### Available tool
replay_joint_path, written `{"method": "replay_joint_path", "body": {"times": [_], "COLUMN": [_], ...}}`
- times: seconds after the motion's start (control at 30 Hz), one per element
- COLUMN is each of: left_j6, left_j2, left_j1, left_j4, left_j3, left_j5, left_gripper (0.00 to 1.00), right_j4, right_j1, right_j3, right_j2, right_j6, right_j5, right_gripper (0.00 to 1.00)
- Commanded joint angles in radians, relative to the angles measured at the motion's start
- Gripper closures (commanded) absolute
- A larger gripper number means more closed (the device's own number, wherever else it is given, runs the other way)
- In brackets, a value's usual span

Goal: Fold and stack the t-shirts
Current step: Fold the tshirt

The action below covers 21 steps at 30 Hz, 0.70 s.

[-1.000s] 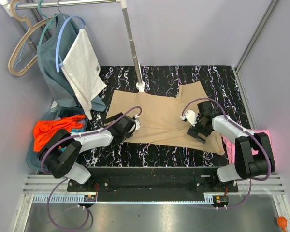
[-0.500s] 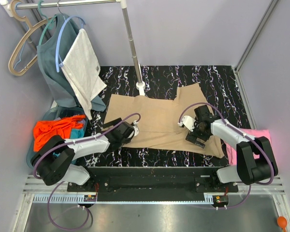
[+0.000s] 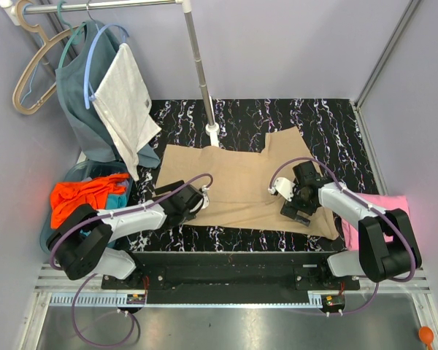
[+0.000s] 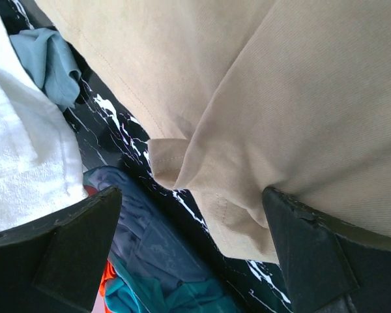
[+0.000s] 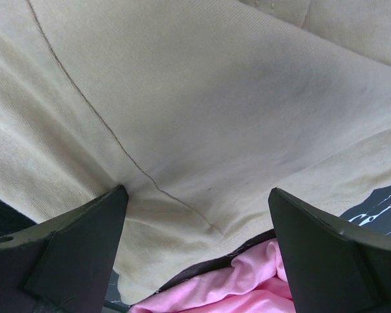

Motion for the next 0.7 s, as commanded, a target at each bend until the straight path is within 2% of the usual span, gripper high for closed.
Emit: {"method": "replay_joint_path", "body": {"times": [0.0, 0.67], "left_j6": [-0.018, 0.004], "left_j2": [0.064, 0.061], "left_j1": [-0.002, -0.047], "left_j4": [-0.218, -0.44], "left_j3": [-0.063, -0.016], "left_j5": [0.193, 0.276], "left_gripper": [0.01, 0.01], "right_j4": [-0.04, -0.069], "right_j1": [0.006, 0.016], "right_j3": [-0.02, -0.054], "right_j2": [-0.028, -0.07], "right_j6": [-0.028, -0.039], "right_j5": [0.028, 0.014], "right_gripper": [0.0, 0.0]}}
